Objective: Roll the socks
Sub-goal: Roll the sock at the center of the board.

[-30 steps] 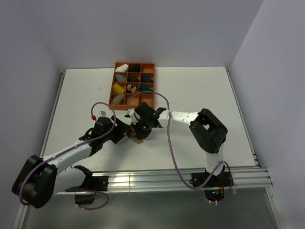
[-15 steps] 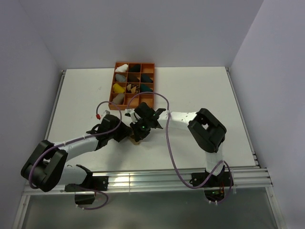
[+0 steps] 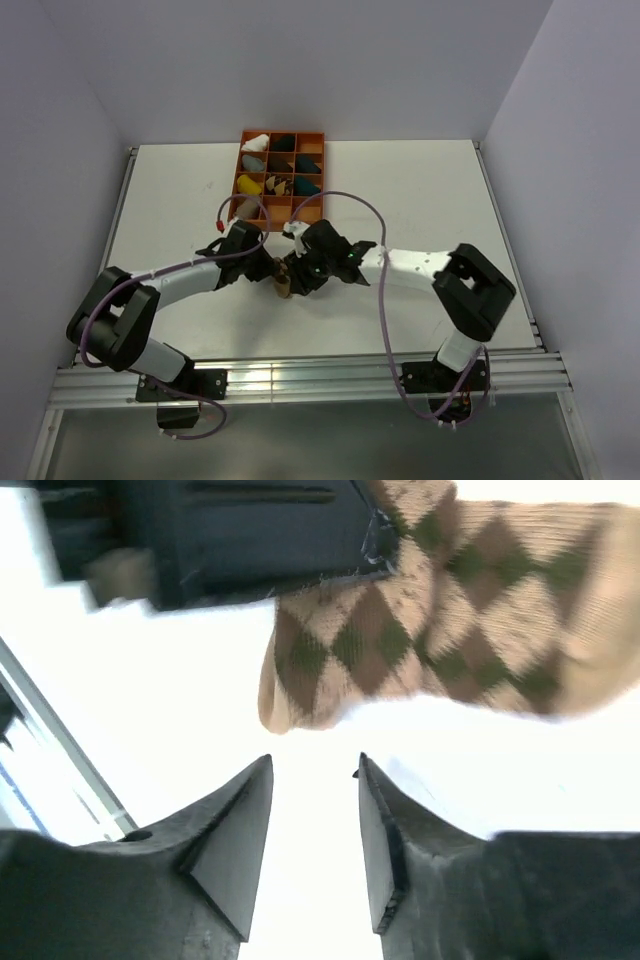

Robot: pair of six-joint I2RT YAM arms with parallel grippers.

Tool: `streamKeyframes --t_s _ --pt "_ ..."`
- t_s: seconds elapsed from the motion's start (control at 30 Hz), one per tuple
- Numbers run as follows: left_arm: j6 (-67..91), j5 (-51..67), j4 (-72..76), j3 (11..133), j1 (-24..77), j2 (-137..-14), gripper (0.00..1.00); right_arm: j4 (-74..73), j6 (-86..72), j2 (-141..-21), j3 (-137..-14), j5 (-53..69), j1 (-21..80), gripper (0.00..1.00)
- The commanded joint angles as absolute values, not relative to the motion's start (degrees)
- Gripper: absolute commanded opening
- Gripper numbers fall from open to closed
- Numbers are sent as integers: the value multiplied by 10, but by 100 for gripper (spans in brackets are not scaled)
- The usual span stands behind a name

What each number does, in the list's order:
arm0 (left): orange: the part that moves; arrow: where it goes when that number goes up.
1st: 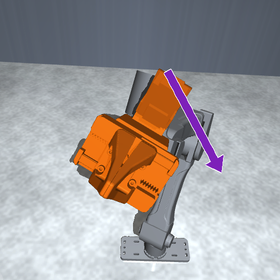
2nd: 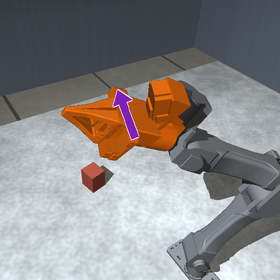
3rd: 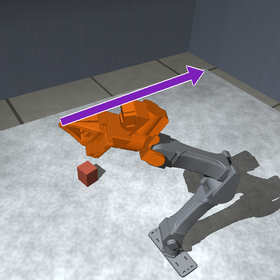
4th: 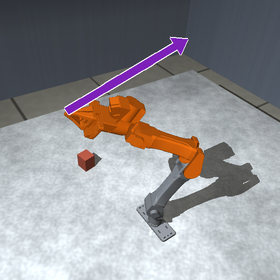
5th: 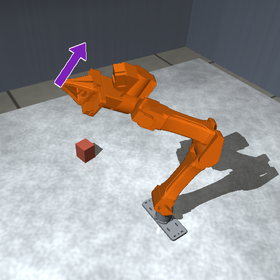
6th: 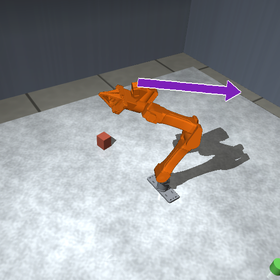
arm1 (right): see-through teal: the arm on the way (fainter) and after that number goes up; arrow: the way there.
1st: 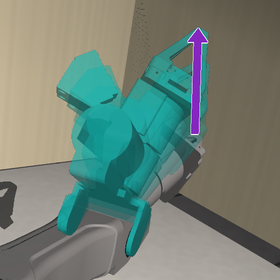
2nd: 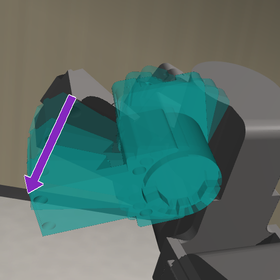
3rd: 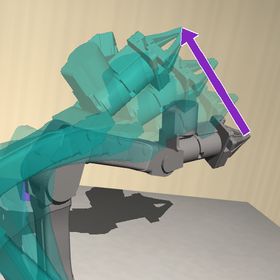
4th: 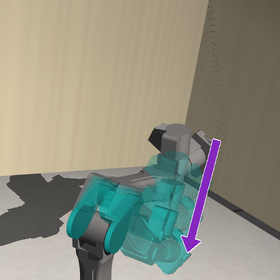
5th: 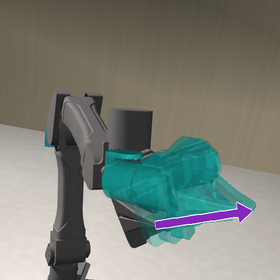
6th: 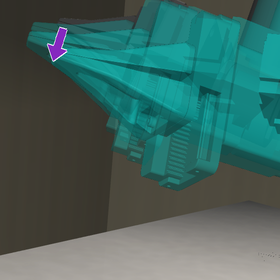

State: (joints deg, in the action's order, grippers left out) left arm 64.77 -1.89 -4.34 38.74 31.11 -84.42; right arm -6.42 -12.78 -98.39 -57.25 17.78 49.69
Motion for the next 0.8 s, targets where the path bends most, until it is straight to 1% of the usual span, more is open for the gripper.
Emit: streamKeyframes --t_s 0.0,0.1,0.17,0.23,0.33,0.53,0.77 --pt "604 -47 -105 416 311 -869 11 34 -134 -897 -530 64 518 48" --pt "593 -44 -120 431 311 -882 11 82 -120 -863 -495 1 547 55" --pt "590 -44 -128 437 311 -885 12 97 -112 -862 -490 -34 560 59" --pt "586 -42 -130 439 311 -885 12 108 -101 -880 -494 -59 577 61" --pt "584 -42 -137 446 312 -886 12 108 -85 -912 -519 -108 599 62" --pt "578 -33 -136 447 311 -889 12 136 -63 -957 -539 -155 620 63" --pt "577 -27 -134 448 314 -895 11 150 -35 -983 -552 -164 632 63"
